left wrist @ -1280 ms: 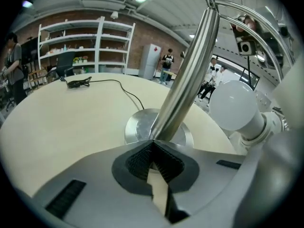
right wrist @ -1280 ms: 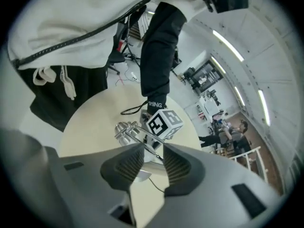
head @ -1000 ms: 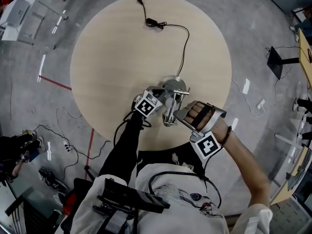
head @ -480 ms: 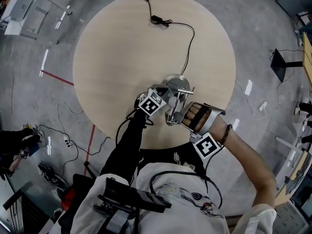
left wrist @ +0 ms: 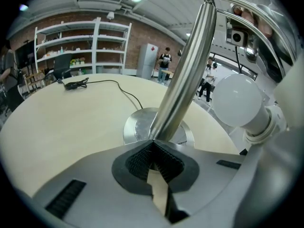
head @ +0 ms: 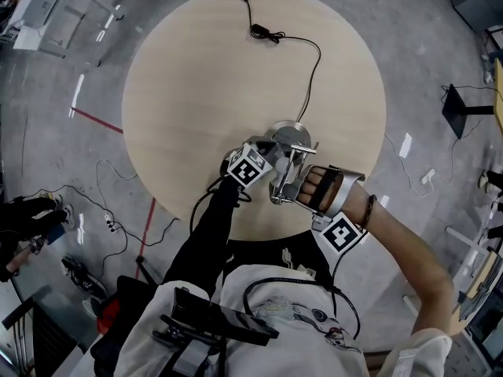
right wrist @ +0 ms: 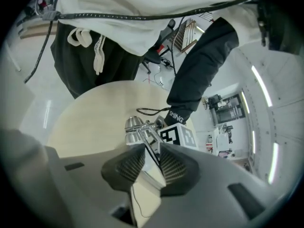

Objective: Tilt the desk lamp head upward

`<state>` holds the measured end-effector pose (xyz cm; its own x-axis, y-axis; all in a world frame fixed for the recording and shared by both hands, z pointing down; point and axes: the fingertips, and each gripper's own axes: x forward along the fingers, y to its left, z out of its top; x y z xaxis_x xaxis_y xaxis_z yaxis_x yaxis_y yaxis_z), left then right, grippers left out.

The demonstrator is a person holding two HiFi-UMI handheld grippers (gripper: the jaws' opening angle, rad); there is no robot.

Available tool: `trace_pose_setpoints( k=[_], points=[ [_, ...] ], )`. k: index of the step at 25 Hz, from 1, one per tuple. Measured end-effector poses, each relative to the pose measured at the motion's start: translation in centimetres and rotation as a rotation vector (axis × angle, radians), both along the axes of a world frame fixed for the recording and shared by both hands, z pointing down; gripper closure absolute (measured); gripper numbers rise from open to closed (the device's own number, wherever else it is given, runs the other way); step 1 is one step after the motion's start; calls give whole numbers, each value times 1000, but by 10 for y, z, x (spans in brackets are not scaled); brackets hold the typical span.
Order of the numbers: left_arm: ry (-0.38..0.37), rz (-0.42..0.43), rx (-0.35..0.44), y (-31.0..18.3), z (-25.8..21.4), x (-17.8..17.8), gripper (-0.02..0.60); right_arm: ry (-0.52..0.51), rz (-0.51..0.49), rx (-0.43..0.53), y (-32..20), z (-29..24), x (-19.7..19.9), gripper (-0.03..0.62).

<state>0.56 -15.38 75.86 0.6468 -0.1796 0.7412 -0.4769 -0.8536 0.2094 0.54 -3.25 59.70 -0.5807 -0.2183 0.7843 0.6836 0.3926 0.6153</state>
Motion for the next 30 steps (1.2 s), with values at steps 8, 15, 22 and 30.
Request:
trace_pose_setpoints(
  k=[8, 15, 22, 30],
  points=[
    [-15, 14, -8, -2, 1, 0, 591, -69, 21, -183, 2, -10, -1, 497],
    [-29, 10, -6, -1, 1, -2, 591, -110, 83, -384, 9, -33, -2, 494],
    [-36, -4, -16, -3, 5, 0, 591, -229, 178, -564, 1, -62, -6, 484],
    [-38, -13, -18, -7, 6, 3, 591, -378, 280, -810, -11, -93, -8, 477]
  ],
)
